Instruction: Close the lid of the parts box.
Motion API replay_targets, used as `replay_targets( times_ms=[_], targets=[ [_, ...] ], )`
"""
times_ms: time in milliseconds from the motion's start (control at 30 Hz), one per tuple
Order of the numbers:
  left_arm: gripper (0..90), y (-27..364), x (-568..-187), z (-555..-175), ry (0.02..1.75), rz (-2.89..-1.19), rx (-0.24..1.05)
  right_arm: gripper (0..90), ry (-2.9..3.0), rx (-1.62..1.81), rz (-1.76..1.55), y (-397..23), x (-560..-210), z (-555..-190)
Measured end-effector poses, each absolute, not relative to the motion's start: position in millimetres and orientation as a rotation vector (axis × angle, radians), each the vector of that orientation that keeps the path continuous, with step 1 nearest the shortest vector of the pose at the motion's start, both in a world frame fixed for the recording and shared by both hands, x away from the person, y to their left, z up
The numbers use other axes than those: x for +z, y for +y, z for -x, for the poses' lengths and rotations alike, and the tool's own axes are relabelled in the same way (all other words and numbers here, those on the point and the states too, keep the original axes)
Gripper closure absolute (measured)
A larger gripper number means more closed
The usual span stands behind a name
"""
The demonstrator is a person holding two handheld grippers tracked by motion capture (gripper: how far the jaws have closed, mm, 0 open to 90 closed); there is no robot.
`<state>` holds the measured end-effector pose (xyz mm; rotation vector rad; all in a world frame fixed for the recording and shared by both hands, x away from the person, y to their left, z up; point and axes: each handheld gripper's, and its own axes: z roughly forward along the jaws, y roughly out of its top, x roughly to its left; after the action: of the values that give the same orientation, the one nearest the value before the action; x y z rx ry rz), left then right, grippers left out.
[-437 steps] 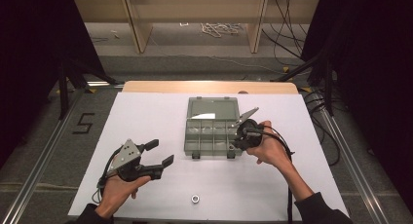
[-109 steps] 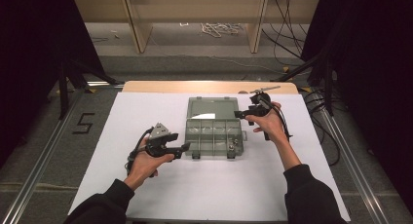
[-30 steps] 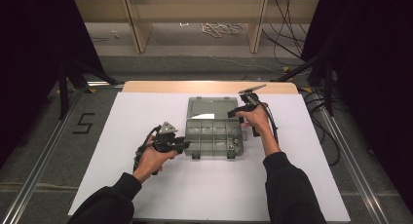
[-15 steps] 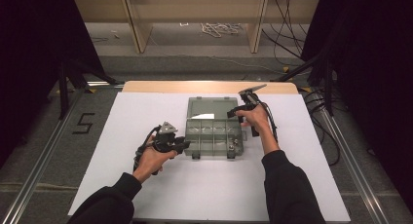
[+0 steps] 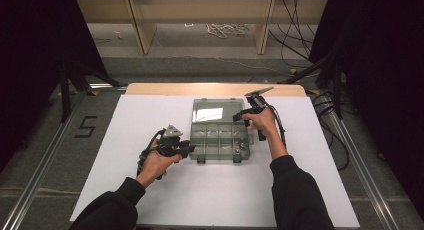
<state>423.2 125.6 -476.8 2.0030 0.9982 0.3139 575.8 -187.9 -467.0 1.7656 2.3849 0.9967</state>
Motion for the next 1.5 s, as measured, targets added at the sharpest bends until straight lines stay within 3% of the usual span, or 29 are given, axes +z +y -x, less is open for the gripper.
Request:
replay_targets(
  times_ms=[400,1133,1500],
  targets=[
    [67.1,125.7,-476.3,-423.4,0.985,-2.012,0.318,59.1,2.313,1.113,-1.709,-200.3,-461.6,-572.6],
    [68.0,125.7,-476.1,-423.5,0.974,-2.014,0.335,81.9,2.233,1.152,-1.632,-207.7,-446.8,-557.8],
    [68.1,125.6,-476.5,-423.4,0.978,-2.005,0.336,84.4,2.193,1.147,-1.535,-208.3,-446.0,-547.0]
  ],
)
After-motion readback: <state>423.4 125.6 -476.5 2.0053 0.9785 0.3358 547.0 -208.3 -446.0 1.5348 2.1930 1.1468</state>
